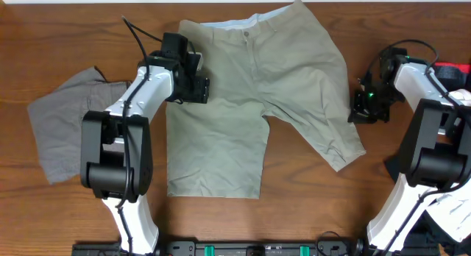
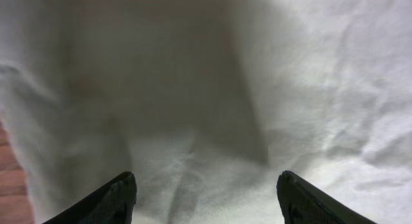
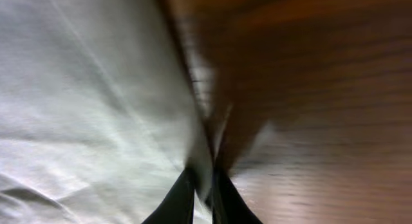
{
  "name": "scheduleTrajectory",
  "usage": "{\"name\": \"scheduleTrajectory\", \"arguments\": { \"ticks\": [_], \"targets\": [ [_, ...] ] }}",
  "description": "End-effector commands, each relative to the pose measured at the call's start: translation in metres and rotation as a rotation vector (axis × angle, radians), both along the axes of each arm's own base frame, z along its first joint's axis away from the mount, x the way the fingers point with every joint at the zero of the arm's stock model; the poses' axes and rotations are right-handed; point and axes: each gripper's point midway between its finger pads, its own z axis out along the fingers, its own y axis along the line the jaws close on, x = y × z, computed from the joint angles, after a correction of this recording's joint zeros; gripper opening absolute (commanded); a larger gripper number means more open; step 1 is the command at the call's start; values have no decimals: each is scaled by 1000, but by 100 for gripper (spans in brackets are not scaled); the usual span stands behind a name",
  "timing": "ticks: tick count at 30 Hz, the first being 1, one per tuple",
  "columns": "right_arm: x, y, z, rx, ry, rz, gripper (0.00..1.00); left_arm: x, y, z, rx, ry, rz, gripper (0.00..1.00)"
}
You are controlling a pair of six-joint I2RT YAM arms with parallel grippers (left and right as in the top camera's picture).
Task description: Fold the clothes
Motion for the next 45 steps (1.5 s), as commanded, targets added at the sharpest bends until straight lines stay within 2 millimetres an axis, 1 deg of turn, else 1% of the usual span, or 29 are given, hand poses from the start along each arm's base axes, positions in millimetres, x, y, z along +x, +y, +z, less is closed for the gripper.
{"name": "scheduleTrajectory", "arguments": {
  "ticks": [1,3,5,7,8,9,11,12,15,17,19,21,28,33,36,40,43,45],
  "targets": [
    [4,-36,1,-120,23,-33,8,-8,-1,-10,0,36,-3,72],
    [9,-55,10,-190,17,-58,6,-8,-2,-10,-8,36,-6,72],
    [21,-70,21,-225,-24,-81,5,-8,-2,-10,-8,37,-6,72],
    [30,-72,28,-194,-60,-93,5,-8,-2,-10,-8,38,-6,72],
    [33,-68,30,-156,-73,-80,7,-9,-2,-11,-8,39,-5,72],
    [32,-61,33,-107,-80,-59,12,-10,-2,-11,-8,46,-5,72],
    [26,-50,35,-39,-65,-36,40,-16,-2,-12,-4,68,-6,72],
    [22,-46,35,-18,-52,-25,43,-19,-2,-13,-4,84,4,72],
    [17,-22,34,95,-53,34,46,-28,0,-15,-4,128,37,72],
    [15,-6,34,168,-67,77,50,-29,0,-15,-5,136,45,72],
    [11,3,32,192,-62,97,53,-30,0,-15,-4,138,45,72],
    [10,8,28,193,-58,108,55,-30,0,-16,-4,139,44,72],
    [10,20,8,175,-65,104,56,-29,0,-16,-5,132,44,71],
    [4,10,-1,72,-19,85,53,-29,0,-16,-5,132,44,72],
    [3,6,-2,44,-15,92,47,-29,0,-16,-5,132,44,72],
    [3,6,-2,46,-15,92,29,-29,0,-16,-5,133,45,72],
    [0,9,-1,56,-3,95,29,-29,0,-16,-7,134,52,72],
    [-2,13,-1,58,8,103,33,-29,0,-16,-8,136,60,72]
  ]
}}
